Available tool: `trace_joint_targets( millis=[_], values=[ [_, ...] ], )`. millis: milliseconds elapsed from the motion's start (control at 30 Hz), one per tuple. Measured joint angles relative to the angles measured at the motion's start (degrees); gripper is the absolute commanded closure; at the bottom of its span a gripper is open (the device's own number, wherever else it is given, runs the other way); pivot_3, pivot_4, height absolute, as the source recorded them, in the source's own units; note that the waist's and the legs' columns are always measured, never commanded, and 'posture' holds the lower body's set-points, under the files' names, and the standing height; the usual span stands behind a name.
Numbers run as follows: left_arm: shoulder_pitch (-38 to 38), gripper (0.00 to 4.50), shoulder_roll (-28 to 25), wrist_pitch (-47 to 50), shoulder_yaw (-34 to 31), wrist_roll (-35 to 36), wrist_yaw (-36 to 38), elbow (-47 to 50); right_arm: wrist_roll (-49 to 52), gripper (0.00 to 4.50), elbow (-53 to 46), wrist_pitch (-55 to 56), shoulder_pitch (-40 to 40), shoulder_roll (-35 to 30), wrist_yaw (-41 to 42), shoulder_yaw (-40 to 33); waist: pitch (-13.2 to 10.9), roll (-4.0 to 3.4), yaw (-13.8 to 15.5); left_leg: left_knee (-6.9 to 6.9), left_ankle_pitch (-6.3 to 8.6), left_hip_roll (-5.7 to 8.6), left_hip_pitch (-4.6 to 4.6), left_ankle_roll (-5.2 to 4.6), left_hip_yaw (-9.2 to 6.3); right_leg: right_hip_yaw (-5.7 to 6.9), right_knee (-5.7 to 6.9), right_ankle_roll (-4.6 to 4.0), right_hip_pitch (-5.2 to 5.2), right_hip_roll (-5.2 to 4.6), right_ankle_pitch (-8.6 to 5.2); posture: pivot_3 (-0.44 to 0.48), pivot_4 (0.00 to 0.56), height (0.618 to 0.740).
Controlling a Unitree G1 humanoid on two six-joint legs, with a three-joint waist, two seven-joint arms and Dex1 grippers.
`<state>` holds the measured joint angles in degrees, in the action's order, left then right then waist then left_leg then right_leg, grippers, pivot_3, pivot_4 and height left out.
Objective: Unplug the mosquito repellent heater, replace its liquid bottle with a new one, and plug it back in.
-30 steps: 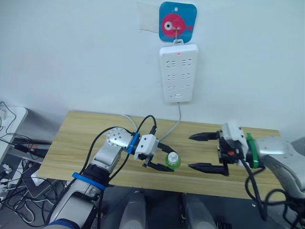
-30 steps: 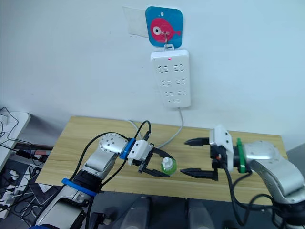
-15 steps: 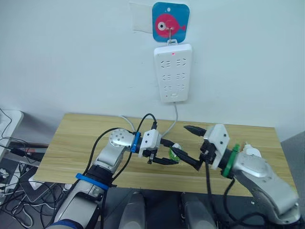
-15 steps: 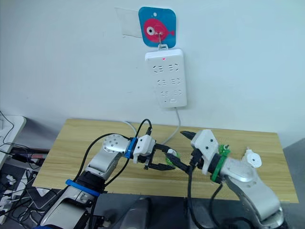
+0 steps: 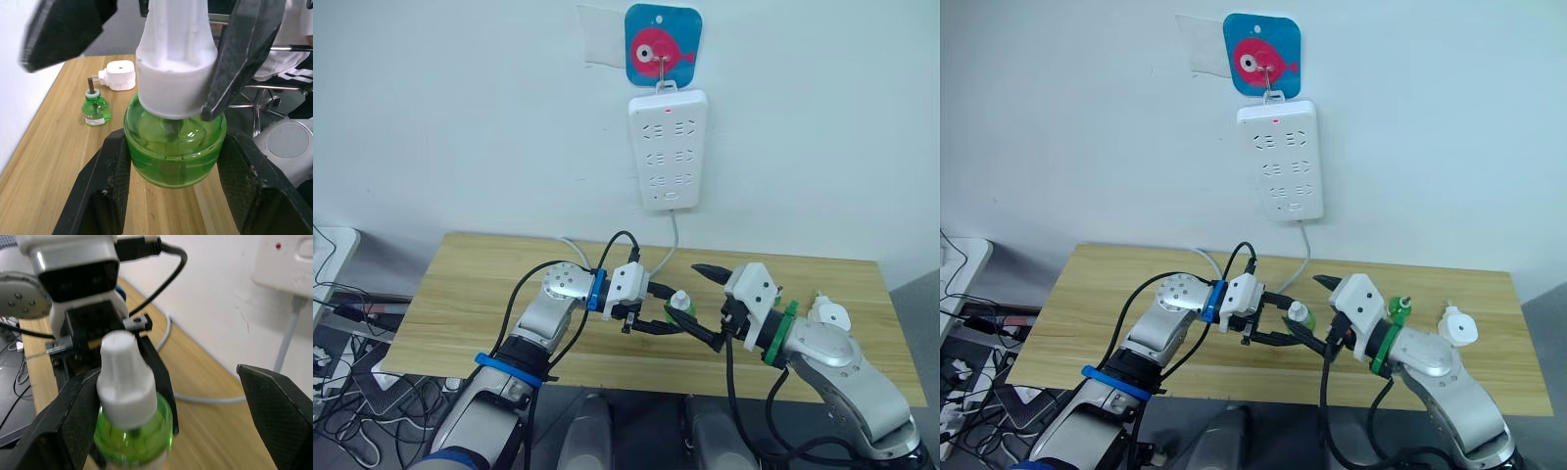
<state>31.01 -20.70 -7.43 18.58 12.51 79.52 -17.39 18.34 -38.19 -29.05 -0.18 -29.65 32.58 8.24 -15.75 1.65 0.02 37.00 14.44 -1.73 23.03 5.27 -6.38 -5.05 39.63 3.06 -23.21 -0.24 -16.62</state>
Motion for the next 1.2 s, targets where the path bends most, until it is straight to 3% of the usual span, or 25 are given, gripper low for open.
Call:
trace_joint_targets(
  millis=[267,567,800,900,967,1200],
  values=[
    [0.09,2.3,-0.13,-0.09,-0.02,0.03,0.31,-0.05,7.01,0.04,-3.94,-1.6,3.8,-3.37,2.35,-7.53,0.0,0.0,-0.04,0.0,0.0,0.0,0.0,0.0,0.0,-0.01,-0.01,0.0,0.01,0.0,0.0,0.12,0.258,0.74],
    [0.09,2.3,-0.38,-0.49,0.0,-0.14,1.15,-0.12,10.34,0.04,-5.52,-1.65,7.69,-6.22,5.36,-9.04,0.0,0.0,-0.05,0.0,0.0,0.0,-0.01,0.0,0.01,-0.01,0.0,0.0,0.01,0.01,0.0,0.12,0.258,0.74],
    [0.07,2.3,-0.37,-0.63,0.35,-0.42,1.23,-0.22,12.34,0.04,-6.65,-5.45,-2.05,0.53,0.3,-2.84,0.0,0.02,-0.21,-0.01,0.0,-0.02,-0.01,0.0,-0.01,-0.01,-0.02,0.0,0.01,0.03,0.0,0.12,0.258,0.74],
    [0.05,2.3,-0.47,-0.73,0.68,-0.58,1.37,-0.22,11.9,0.53,-6.2,-5.65,-2.45,1.36,-0.52,-0.9,0.0,0.02,-0.04,-0.01,0.0,-0.01,0.03,0.0,0.0,0.0,-0.11,0.0,0.01,0.01,0.0,0.125,0.26,0.74],
    [0.03,2.3,-0.51,-0.74,0.75,-0.65,1.4,-0.22,11.63,1.1,-5.73,-5.64,-2.36,1.41,-0.52,0.11,0.0,0.02,0.0,-0.01,0.0,0.01,0.04,0.0,0.0,0.0,-0.11,0.0,0.01,-0.01,0.0,0.125,0.26,0.74],
    [0.03,2.3,-0.46,-0.72,0.87,-0.65,1.33,-0.21,9.61,3.54,-4.13,-5.01,-2.68,0.97,-0.27,1.06,0.0,0.02,-0.11,-0.02,0.0,0.0,0.02,0.0,-0.01,0.0,-0.09,0.0,0.01,0.0,0.0,0.127,0.263,0.74]
  ],
)
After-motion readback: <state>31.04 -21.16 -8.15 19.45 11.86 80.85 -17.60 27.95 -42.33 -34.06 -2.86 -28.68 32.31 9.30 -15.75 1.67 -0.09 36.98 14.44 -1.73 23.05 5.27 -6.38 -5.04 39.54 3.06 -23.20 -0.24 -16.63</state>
